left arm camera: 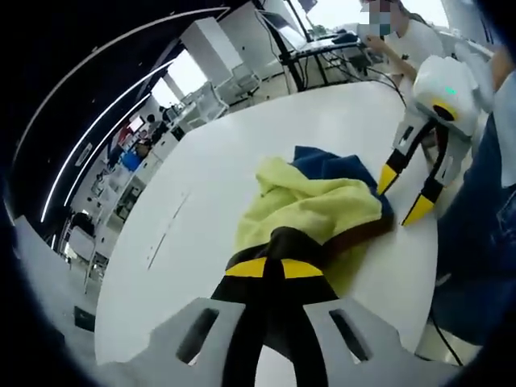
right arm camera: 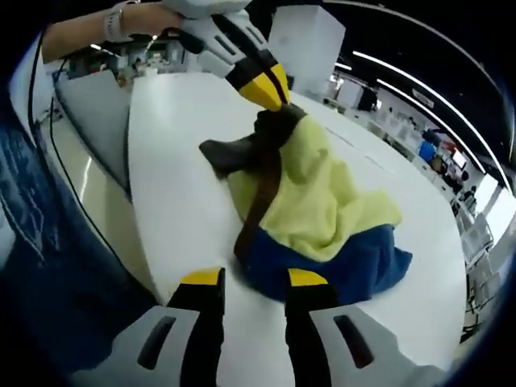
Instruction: Fold the garment on the visible template until the final outline fits inside the template.
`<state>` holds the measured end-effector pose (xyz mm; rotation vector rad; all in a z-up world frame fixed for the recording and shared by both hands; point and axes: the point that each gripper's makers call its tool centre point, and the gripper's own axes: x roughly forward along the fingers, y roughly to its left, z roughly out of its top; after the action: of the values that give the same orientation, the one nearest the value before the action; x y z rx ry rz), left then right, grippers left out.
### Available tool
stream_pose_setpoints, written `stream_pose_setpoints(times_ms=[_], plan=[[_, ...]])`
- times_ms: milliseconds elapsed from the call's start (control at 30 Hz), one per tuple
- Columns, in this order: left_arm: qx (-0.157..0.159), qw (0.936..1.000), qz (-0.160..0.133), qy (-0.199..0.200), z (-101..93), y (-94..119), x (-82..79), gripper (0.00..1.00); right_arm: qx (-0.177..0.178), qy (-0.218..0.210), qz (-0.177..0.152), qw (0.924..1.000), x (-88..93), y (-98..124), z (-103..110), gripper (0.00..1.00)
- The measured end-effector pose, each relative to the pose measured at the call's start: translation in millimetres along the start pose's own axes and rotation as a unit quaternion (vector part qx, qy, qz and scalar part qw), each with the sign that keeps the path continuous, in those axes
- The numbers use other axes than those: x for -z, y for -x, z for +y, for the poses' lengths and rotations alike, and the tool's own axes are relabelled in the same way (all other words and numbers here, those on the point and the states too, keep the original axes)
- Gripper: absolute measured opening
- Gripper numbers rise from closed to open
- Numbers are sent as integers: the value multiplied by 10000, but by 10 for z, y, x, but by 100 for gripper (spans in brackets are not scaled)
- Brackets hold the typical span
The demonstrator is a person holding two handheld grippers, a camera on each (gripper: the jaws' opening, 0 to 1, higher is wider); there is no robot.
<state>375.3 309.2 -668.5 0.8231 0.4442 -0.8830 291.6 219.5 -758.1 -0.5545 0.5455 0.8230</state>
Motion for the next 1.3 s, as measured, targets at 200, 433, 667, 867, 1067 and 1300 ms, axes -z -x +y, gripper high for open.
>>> stream_pose_setpoints(times_ms=[200, 433, 667, 867, 1067, 1300], plan=[[15, 10000, 34, 22, 3, 5, 22, 1, 9, 139, 43, 9999, 11, -49, -50, 23], [-21, 10000, 21, 88, 41, 41, 33, 1, -24, 218, 24, 9998, 12, -84, -65, 18], [-100, 9999, 37, 123, 98, 80, 51, 1, 77, 132, -53, 9999, -34, -60, -154, 9], [-132, 9997, 61, 198, 120, 101, 89, 1, 81, -204, -105, 9997, -27, -44, -234, 5], [-156, 9996, 107, 230, 126, 104, 126, 1, 230, -325, -261, 9989, -119, 35, -365, 4], [-227, 9993, 134, 259, 168, 133, 142, 1, 547, -421, -433, 9967, -280, 189, -725, 4]])
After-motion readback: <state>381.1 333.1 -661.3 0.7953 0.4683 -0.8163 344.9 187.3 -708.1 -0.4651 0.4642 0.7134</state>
